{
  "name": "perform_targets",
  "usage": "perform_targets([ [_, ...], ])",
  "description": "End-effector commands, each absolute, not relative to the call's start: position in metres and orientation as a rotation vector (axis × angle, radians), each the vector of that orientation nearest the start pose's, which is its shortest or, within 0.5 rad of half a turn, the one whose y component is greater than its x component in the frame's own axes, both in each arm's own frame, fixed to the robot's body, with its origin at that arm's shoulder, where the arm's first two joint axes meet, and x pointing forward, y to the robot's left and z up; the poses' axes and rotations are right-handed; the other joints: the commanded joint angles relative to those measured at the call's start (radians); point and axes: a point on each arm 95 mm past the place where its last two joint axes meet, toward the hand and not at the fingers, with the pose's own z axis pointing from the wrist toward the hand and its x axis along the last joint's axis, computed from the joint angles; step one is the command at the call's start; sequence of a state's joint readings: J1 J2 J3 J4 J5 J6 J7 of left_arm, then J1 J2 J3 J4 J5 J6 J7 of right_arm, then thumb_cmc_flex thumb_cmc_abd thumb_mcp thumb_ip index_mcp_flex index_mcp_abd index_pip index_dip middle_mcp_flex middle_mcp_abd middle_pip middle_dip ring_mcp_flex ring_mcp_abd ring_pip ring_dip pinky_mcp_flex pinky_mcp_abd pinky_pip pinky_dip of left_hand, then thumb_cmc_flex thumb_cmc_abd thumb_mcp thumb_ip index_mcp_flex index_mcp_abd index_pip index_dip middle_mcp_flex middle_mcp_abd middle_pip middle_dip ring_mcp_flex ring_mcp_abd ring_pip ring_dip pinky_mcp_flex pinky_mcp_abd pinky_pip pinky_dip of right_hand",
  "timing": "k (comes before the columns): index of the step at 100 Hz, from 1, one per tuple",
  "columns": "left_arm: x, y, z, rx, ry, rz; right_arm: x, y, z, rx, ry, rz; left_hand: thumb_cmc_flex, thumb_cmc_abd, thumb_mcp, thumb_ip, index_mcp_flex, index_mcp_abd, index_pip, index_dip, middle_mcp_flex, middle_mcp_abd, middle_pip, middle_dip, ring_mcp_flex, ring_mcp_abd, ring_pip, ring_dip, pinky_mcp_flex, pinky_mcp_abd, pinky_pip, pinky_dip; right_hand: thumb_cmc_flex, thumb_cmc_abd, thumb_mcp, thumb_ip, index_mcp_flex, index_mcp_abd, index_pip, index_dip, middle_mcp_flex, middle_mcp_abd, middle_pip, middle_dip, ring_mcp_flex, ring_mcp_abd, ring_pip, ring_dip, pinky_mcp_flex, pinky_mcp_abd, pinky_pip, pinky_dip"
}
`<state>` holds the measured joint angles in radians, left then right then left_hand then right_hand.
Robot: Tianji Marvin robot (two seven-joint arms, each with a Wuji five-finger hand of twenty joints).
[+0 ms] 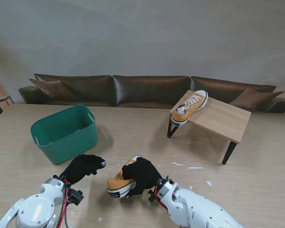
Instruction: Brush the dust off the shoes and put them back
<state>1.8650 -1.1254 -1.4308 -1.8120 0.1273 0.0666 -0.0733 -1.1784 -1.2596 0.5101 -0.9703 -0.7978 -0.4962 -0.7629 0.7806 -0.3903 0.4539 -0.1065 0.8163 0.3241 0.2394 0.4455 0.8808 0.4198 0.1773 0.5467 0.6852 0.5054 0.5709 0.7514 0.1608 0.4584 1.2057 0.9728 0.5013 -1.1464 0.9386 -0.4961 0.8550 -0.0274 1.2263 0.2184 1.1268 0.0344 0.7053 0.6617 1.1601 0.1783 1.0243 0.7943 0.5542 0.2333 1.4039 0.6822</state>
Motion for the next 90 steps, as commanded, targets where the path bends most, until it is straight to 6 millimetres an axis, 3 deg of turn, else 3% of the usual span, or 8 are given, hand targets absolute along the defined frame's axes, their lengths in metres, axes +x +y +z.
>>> perform_targets([
  [1,0.331,0.03,-0.333,-2.198,0.887,-1.866,0.359,0.144,-0.44,0.991,1.614,2.274,0.006,0.032,-0.024,0.035,0.015,0.008,-0.006,0.008,0.016,0.012,0.006,0.006,-0.033,0.047,0.037,0.017,-0.027,-0.022,0.005,0.013,0.015,0.176,0.372,0.122,0.029,-0.11,-0.051,0.057,0.001,-0.003,0.055,-0.007,0.122,-0.119,-0.135,-0.117,0.102,0.029,-0.113,-0.031],
  [14,0.33,0.029,-0.333,-2.204,0.885,-1.862,0.358,0.143,-0.442,0.997,1.613,2.263,0.005,0.032,-0.026,0.035,0.015,0.007,-0.007,0.008,0.015,0.016,0.006,0.007,-0.034,0.048,0.038,0.018,-0.027,-0.023,0.005,0.013,-0.063,0.177,0.362,0.126,-0.034,-0.088,-0.215,0.093,-0.109,-0.004,0.07,-0.039,0.037,-0.099,-0.187,-0.13,0.03,0.037,-0.15,-0.034],
  [18,0.329,0.029,-0.333,-2.206,0.884,-1.86,0.358,0.142,-0.443,1.003,1.613,2.261,0.005,0.032,-0.026,0.035,0.013,0.007,-0.007,0.008,0.016,0.015,0.006,0.007,-0.034,0.048,0.038,0.018,-0.027,-0.023,0.005,0.013,-0.1,0.194,0.367,0.177,-0.044,-0.079,-0.285,0.113,-0.151,0.0,0.067,-0.052,-0.003,-0.087,-0.21,-0.139,-0.003,0.044,-0.171,-0.037],
  [23,0.329,0.029,-0.333,-2.208,0.884,-1.858,0.357,0.141,-0.443,1.007,1.615,2.259,0.006,0.032,-0.026,0.035,0.013,0.008,-0.008,0.008,0.017,0.015,0.007,0.007,-0.034,0.048,0.04,0.019,-0.028,-0.024,0.005,0.013,-0.145,0.213,0.365,0.283,-0.049,-0.074,-0.365,0.215,-0.194,0.0,0.07,-0.065,-0.045,-0.08,-0.227,-0.152,-0.036,0.046,-0.191,-0.037],
  [25,0.329,0.029,-0.333,-2.209,0.884,-1.858,0.357,0.141,-0.442,1.011,1.62,2.256,0.005,0.032,-0.027,0.035,0.013,0.007,-0.007,0.008,0.017,0.014,0.007,0.007,-0.034,0.048,0.04,0.02,-0.028,-0.024,0.005,0.013,-0.16,0.215,0.358,0.299,-0.063,-0.076,-0.391,0.244,-0.22,0.001,0.064,-0.069,-0.072,-0.075,-0.244,-0.159,-0.057,0.048,-0.207,-0.041],
  [37,0.329,0.028,-0.334,-2.214,0.886,-1.855,0.357,0.139,-0.44,1.036,1.64,2.245,0.006,0.033,-0.028,0.035,0.013,0.007,-0.008,0.008,0.016,0.016,0.007,0.008,-0.034,0.048,0.042,0.021,-0.028,-0.025,0.006,0.013,-0.209,0.21,0.329,0.3,-0.111,-0.087,-0.423,0.251,-0.305,0.002,0.059,-0.072,-0.152,-0.058,-0.278,-0.175,-0.122,0.056,-0.248,-0.051],
  [62,0.33,0.028,-0.335,-2.224,0.891,-1.851,0.358,0.138,-0.435,1.061,1.632,2.246,0.007,0.033,-0.031,0.036,0.013,0.005,-0.008,0.008,0.015,0.017,0.007,0.009,-0.037,0.048,0.043,0.022,-0.03,-0.026,0.006,0.013,-0.21,0.231,0.317,0.306,-0.149,-0.089,-0.447,0.246,-0.325,-0.005,0.061,-0.082,-0.171,-0.053,-0.276,-0.184,-0.126,0.052,-0.251,-0.044],
  [90,0.33,0.028,-0.336,-2.218,0.901,-1.852,0.356,0.142,-0.412,1.157,1.513,2.337,0.007,0.032,-0.035,0.035,0.015,-0.003,-0.007,0.008,0.015,0.015,0.006,0.01,-0.036,0.048,0.044,0.023,-0.03,-0.025,0.007,0.013,-0.235,0.272,0.275,0.311,-0.205,-0.097,-0.483,0.215,-0.365,-0.012,0.024,-0.117,-0.218,-0.031,-0.364,-0.236,-0.151,0.071,-0.298,-0.054],
])
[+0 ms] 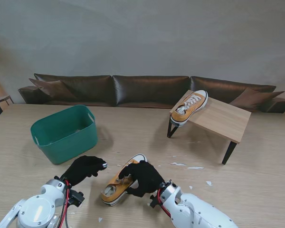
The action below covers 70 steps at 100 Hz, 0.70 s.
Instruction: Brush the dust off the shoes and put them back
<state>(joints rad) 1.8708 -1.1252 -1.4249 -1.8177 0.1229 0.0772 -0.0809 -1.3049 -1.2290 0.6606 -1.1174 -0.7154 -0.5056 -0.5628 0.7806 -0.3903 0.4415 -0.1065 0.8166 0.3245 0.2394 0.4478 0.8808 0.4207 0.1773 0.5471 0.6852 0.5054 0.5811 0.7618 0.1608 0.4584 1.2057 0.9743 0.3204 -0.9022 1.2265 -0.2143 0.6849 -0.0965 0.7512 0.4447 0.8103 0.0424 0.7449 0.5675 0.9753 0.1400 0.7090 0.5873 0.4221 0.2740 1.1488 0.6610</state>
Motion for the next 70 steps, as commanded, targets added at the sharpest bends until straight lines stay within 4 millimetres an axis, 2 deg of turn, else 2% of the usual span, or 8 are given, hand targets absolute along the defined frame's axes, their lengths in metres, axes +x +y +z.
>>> perform_targets([
  [1,0.33,0.028,-0.336,-2.218,0.902,-1.852,0.356,0.142,-0.411,1.161,1.507,2.34,0.007,0.032,-0.022,0.036,0.016,-0.004,-0.006,0.006,0.015,0.013,0.007,0.009,-0.036,0.048,0.034,0.012,-0.03,-0.025,0.006,0.012,-0.055,0.029,-0.014,0.029,-0.037,-0.029,-0.009,-0.012,-0.05,-0.02,-0.016,-0.024,-0.036,0.008,-0.051,-0.03,-0.02,0.031,-0.044,-0.033],
  [24,0.329,0.028,-0.337,-2.215,0.906,-1.853,0.359,0.142,-0.387,1.222,1.407,2.394,0.007,0.03,-0.027,0.035,0.01,-0.018,-0.009,0.005,0.009,0.008,0.004,0.008,-0.045,0.049,0.026,0.009,-0.034,-0.026,0.002,0.01,-0.079,0.06,-0.056,0.033,-0.047,-0.042,-0.024,-0.024,-0.081,-0.028,-0.062,-0.057,-0.081,0.031,-0.116,-0.058,-0.049,0.058,-0.086,-0.039],
  [40,0.329,0.028,-0.337,-2.212,0.91,-1.851,0.361,0.136,-0.37,1.277,1.373,2.402,0.008,0.029,-0.032,0.035,0.005,-0.025,-0.011,0.003,0.001,0.005,0.001,0.005,-0.063,0.046,0.003,-0.001,-0.05,-0.027,-0.026,-0.002,-0.085,0.121,-0.112,0.044,-0.064,-0.058,-0.054,-0.029,-0.122,-0.031,-0.098,-0.082,-0.127,0.043,-0.188,-0.089,-0.069,0.07,-0.135,-0.044],
  [57,0.328,0.029,-0.338,-2.202,0.923,-1.856,0.361,0.124,-0.351,1.376,1.388,2.38,0.01,0.026,-0.04,0.036,-0.008,-0.035,-0.018,-0.002,-0.017,-0.007,-0.007,-0.008,-0.095,0.035,-0.069,-0.039,-0.077,-0.028,-0.156,-0.06,-0.084,0.226,-0.198,0.07,-0.084,-0.038,-0.097,-0.022,-0.189,-0.024,-0.131,-0.1,-0.2,0.049,-0.269,-0.125,-0.12,0.07,-0.217,-0.052],
  [61,0.327,0.029,-0.338,-2.201,0.926,-1.858,0.361,0.119,-0.346,1.39,1.4,2.367,0.012,0.024,-0.043,0.036,-0.015,-0.04,-0.022,-0.006,-0.035,-0.012,-0.015,-0.022,-0.123,0.023,-0.127,-0.077,-0.089,-0.031,-0.249,-0.103,-0.084,0.248,-0.219,0.075,-0.097,-0.038,-0.108,-0.018,-0.204,-0.024,-0.134,-0.1,-0.217,0.049,-0.288,-0.134,-0.13,0.068,-0.236,-0.053],
  [70,0.326,0.029,-0.338,-2.187,0.941,-1.86,0.361,0.111,-0.338,1.409,1.384,2.351,0.012,0.017,-0.049,0.037,-0.026,-0.053,-0.026,-0.009,-0.062,-0.029,-0.026,-0.048,-0.157,-0.005,-0.2,-0.127,-0.105,-0.042,-0.354,-0.142,-0.084,0.274,-0.254,0.085,-0.107,-0.036,-0.128,-0.012,-0.213,-0.023,-0.137,-0.101,-0.234,0.049,-0.314,-0.148,-0.146,0.068,-0.274,-0.058],
])
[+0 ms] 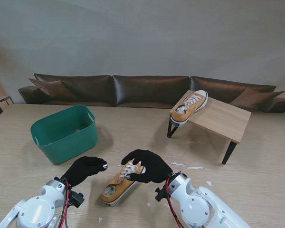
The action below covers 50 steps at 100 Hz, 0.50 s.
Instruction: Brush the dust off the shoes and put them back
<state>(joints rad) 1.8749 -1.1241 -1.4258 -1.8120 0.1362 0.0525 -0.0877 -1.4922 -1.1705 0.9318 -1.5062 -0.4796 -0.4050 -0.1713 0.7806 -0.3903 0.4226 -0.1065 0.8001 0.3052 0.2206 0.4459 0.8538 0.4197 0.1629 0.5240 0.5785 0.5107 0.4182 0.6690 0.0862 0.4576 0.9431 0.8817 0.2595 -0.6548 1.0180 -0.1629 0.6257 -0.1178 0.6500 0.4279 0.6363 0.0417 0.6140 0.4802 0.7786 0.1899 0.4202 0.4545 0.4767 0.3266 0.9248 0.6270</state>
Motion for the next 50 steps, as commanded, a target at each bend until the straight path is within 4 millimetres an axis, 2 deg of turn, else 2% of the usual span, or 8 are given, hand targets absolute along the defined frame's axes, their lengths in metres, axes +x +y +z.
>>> perform_targets([
  [1,0.326,0.029,-0.338,-2.185,0.942,-1.861,0.361,0.11,-0.337,-1.478,-1.447,-2.461,0.012,0.017,-0.03,0.037,-0.009,-0.033,-0.007,-0.007,-0.035,-0.028,-0.012,-0.025,-0.05,-0.01,-0.037,-0.034,-0.031,-0.041,-0.092,-0.049,-0.023,0.029,-0.048,0.034,-0.051,-0.015,-0.03,0.005,-0.042,-0.025,-0.009,-0.015,-0.039,-0.002,-0.029,-0.017,-0.203,0.015,-0.055,-0.025],
  [18,0.323,0.03,-0.336,-2.149,0.982,-1.865,0.36,0.09,-0.324,-1.546,-1.448,-2.471,0.009,-0.011,-0.023,0.037,-0.046,-0.059,-0.024,-0.018,-0.085,-0.056,-0.029,-0.065,-0.097,-0.049,-0.14,-0.099,-0.04,-0.06,-0.303,-0.095,-0.028,0.072,-0.093,0.047,-0.064,0.001,-0.06,0.01,-0.043,-0.023,-0.024,-0.02,-0.062,0.002,-0.07,-0.036,-0.229,0.009,-0.114,-0.038],
  [30,0.321,0.03,-0.334,-2.102,1.045,-1.859,0.361,0.074,-0.323,-1.613,-1.451,-2.473,0.0,-0.054,0.006,0.034,-0.092,-0.087,-0.044,-0.039,-0.138,-0.095,-0.045,-0.106,-0.144,-0.089,-0.207,-0.15,-0.032,-0.086,-0.5,-0.123,-0.021,0.077,-0.102,0.052,-0.058,0.007,-0.069,0.01,-0.034,-0.015,-0.029,-0.022,-0.056,0.007,-0.077,-0.039,-0.233,0.01,-0.128,-0.039],
  [44,0.316,0.032,-0.333,-2.053,1.147,-1.82,0.363,0.059,-0.328,-1.694,-1.432,-2.477,-0.011,-0.093,0.038,0.028,-0.139,-0.119,-0.064,-0.06,-0.177,-0.117,-0.053,-0.119,-0.17,-0.113,-0.229,-0.163,-0.01,-0.1,-0.636,-0.096,-0.017,0.078,-0.097,0.055,-0.049,0.013,-0.077,0.01,-0.02,-0.006,-0.034,-0.023,-0.047,0.009,-0.077,-0.038,-0.233,0.011,-0.134,-0.036],
  [46,0.315,0.033,-0.333,-2.047,1.165,-1.81,0.363,0.057,-0.329,-1.704,-1.427,-2.476,-0.02,-0.104,0.055,0.026,-0.158,-0.131,-0.075,-0.073,-0.193,-0.127,-0.053,-0.121,-0.179,-0.121,-0.235,-0.166,-0.02,-0.109,-0.648,-0.057,-0.016,0.079,-0.096,0.055,-0.047,0.013,-0.077,0.01,-0.018,-0.005,-0.035,-0.023,-0.046,0.01,-0.077,-0.037,-0.234,0.011,-0.135,-0.035],
  [50,0.312,0.034,-0.333,-2.03,1.199,-1.792,0.364,0.054,-0.33,-1.724,-1.418,-2.476,-0.021,-0.117,0.058,0.025,-0.174,-0.141,-0.081,-0.077,-0.208,-0.135,-0.058,-0.123,-0.192,-0.131,-0.24,-0.168,-0.029,-0.118,-0.657,-0.052,-0.015,0.077,-0.094,0.055,-0.045,0.014,-0.078,0.011,-0.015,-0.003,-0.036,-0.023,-0.042,0.01,-0.076,-0.036,-0.233,0.011,-0.135,-0.034],
])
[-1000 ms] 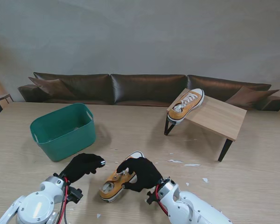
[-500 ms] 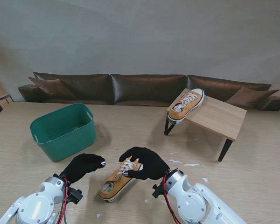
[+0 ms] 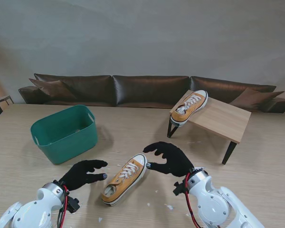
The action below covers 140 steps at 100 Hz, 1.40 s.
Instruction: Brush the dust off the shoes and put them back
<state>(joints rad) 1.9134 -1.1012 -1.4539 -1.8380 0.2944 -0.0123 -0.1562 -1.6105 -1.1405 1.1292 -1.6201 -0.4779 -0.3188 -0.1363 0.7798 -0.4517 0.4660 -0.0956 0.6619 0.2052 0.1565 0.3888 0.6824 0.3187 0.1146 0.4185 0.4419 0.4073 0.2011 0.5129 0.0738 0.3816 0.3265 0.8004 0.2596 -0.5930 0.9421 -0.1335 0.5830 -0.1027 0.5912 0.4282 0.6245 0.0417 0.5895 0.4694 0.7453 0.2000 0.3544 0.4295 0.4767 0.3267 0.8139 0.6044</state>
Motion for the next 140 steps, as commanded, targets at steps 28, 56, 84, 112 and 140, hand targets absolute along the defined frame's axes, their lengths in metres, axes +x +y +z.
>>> perform_targets([
  [28,0.296,0.038,-0.33,-1.913,1.418,-1.656,0.371,0.04,-0.335,-1.829,-1.338,-2.476,-0.027,-0.096,0.093,0.004,-0.069,-0.12,-0.01,-0.033,-0.074,-0.032,0.007,0.018,-0.063,-0.049,0.01,0.031,-0.013,-0.065,-0.039,0.084,-0.008,0.011,0.002,0.025,0.005,0.009,-0.025,0.013,0.003,0.008,-0.014,-0.01,-0.002,0.005,-0.006,-0.006,-0.228,0.01,-0.029,-0.004],
  [56,0.287,0.034,-0.335,-1.874,1.516,-1.579,0.374,0.035,-0.334,-1.86,-1.315,-2.497,-0.023,-0.084,0.093,0.004,-0.066,-0.154,-0.004,-0.029,-0.086,-0.022,0.004,0.05,-0.067,-0.048,0.039,0.07,-0.004,-0.07,-0.022,0.133,-0.009,0.013,0.011,0.023,0.009,0.013,-0.025,0.016,0.007,0.011,-0.013,-0.009,0.004,0.005,0.001,-0.002,-0.223,0.011,-0.031,0.002],
  [84,0.287,0.028,-0.343,-1.809,1.628,-1.497,0.376,0.036,-0.333,-1.881,-1.274,-2.501,0.079,-0.079,0.164,0.014,-0.089,-0.25,-0.022,-0.074,-0.126,-0.028,0.016,0.101,-0.072,-0.053,0.107,0.135,0.003,-0.095,0.007,0.212,-0.006,0.012,0.02,0.023,0.017,0.018,-0.021,0.019,0.017,0.017,-0.011,-0.009,0.012,0.008,0.007,0.001,-0.219,0.014,-0.03,0.006],
  [112,0.295,0.017,-0.356,-1.71,1.728,-1.431,0.369,0.037,-0.323,-1.888,-1.25,-2.509,0.129,-0.091,0.23,0.017,-0.165,-0.288,-0.08,-0.179,-0.149,-0.031,0.031,0.182,-0.082,-0.054,0.235,0.225,0.024,-0.112,0.037,0.327,-0.004,0.01,0.029,0.022,0.022,0.018,-0.019,0.019,0.021,0.019,-0.011,-0.009,0.016,0.007,0.011,0.002,-0.217,0.014,-0.028,0.009],
  [140,0.3,0.008,-0.36,-1.66,1.77,-1.444,0.367,0.036,-0.32,-1.899,-1.225,-2.515,0.141,-0.137,0.298,0.009,0.129,-0.247,0.186,0.011,-0.068,-0.018,0.076,0.289,-0.034,-0.031,0.365,0.285,-0.012,-0.111,0.361,0.373,-0.003,0.012,0.035,0.021,0.024,0.022,-0.018,0.019,0.025,0.022,-0.01,-0.01,0.018,0.008,0.014,0.003,-0.218,0.015,-0.027,0.01],
])
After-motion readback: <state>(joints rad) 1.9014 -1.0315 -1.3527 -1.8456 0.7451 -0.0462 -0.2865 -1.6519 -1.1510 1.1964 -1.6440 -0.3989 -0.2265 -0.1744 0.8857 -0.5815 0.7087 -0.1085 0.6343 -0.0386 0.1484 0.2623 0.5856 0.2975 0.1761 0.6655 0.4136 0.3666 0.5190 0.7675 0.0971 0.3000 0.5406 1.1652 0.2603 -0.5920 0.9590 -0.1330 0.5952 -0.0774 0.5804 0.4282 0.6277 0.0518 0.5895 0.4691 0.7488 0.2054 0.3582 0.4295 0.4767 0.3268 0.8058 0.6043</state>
